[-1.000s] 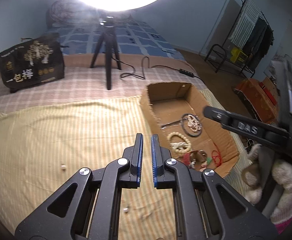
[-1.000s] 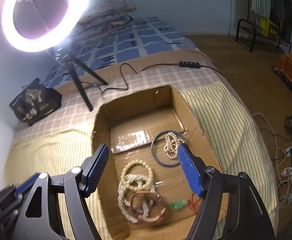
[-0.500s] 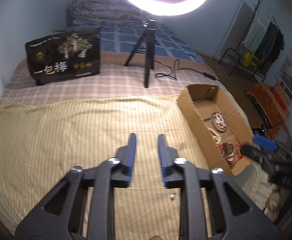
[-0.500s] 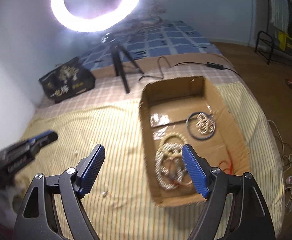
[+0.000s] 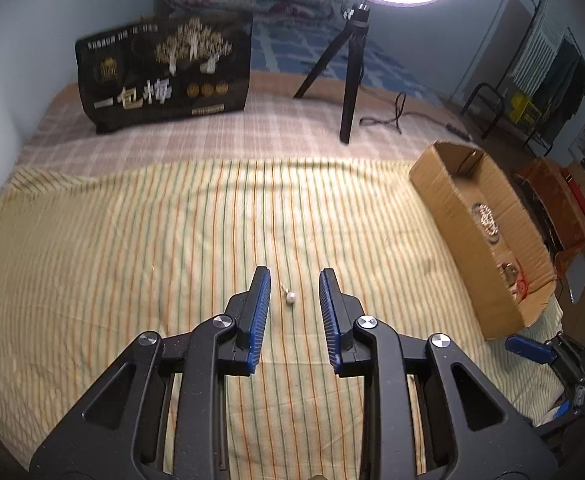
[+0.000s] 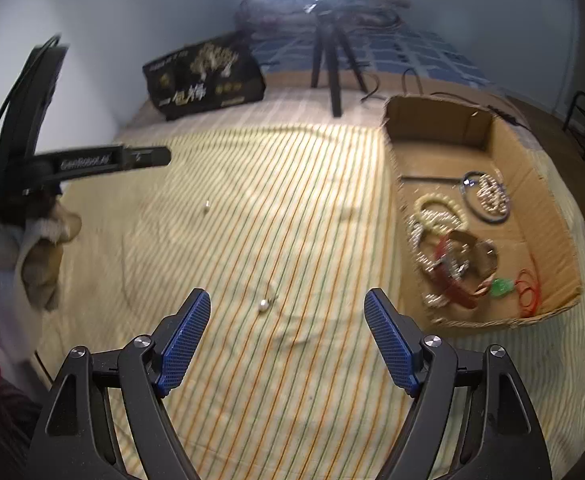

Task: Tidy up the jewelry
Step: 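Move left tool to one pearl stud earring while right tool approaches another pearl earring, then close left tool on its pearl earring while right tool closes on the other earring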

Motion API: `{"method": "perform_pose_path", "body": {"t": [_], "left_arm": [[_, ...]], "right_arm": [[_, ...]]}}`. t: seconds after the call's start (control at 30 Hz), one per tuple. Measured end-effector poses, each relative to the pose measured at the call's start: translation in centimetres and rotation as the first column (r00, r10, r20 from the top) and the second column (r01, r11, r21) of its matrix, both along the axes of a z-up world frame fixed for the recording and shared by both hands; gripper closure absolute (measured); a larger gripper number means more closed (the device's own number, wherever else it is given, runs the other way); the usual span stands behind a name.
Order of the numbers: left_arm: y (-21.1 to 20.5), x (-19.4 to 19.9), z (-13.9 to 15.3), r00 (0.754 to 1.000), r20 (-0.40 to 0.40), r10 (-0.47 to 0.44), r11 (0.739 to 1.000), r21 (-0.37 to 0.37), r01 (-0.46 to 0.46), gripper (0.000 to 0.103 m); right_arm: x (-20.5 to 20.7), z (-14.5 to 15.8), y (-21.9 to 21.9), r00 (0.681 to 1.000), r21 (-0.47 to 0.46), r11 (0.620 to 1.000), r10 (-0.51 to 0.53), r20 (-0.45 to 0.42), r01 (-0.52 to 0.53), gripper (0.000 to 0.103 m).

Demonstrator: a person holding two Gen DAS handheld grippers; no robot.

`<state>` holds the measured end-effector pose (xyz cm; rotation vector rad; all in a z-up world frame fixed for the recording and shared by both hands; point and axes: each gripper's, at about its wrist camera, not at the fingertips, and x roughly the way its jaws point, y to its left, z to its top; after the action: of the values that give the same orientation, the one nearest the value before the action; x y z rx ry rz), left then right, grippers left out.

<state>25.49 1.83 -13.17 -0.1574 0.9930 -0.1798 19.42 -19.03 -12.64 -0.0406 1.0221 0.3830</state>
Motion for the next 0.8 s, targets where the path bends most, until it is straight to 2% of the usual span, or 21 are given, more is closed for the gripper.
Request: {"method": "perform_pose_path", "body": {"t": [0.13,0.33,0.37,0.4,0.47,0.6,0.67,0.8], "left_arm": [[0.0,0.6,-1.4,0.999,-0.043,0.006,1.000,-0.029,-0.007,0.079],[-0.4,1.4,-2.9,0.996,-0.094,0.010,0.999,-0.031,-0.013,0.079],[-0.3,1.6,-3.3,0.994,-0.109,0.017,0.999,-0.042,-0.022,0.083],[-0.2,1.8,-3.5,0.993,-0.119,0.022,0.998,-0.048,-0.028,0.087],[0.0,2.1,-4.0,0.990,-0.138,0.035,0.997,-0.065,-0.045,0.087],[0.3,2.7,-4.7,0.987,-0.155,0.053,0.995,-0.079,-0.066,0.087],[0.1,3.0,-4.9,0.986,-0.158,0.053,0.995,-0.080,-0.067,0.087],[-0.3,3.4,-5.3,0.985,-0.167,0.053,0.996,-0.062,-0.064,0.087]], "right_arm": [[0.1,-1.8,0.6,0.999,-0.003,1.000,0.028,-0.036,-0.028,0.024],[0.1,-3.7,1.8,0.995,-0.026,0.997,0.069,-0.073,-0.071,0.024],[0.1,-3.8,1.9,0.994,-0.024,0.997,0.072,-0.077,-0.074,0.025],[0.2,-3.9,2.0,0.994,-0.021,0.997,0.073,-0.082,-0.075,0.027],[0.5,-4.2,2.2,0.993,-0.020,0.997,0.075,-0.092,-0.077,0.036],[0.9,-4.6,2.4,0.991,-0.014,0.997,0.080,-0.109,-0.082,0.041],[1.1,-4.9,2.7,0.989,-0.014,0.996,0.086,-0.117,-0.089,0.047],[1.6,-5.3,2.8,0.988,-0.019,0.996,0.084,-0.128,-0.087,0.049]]}}
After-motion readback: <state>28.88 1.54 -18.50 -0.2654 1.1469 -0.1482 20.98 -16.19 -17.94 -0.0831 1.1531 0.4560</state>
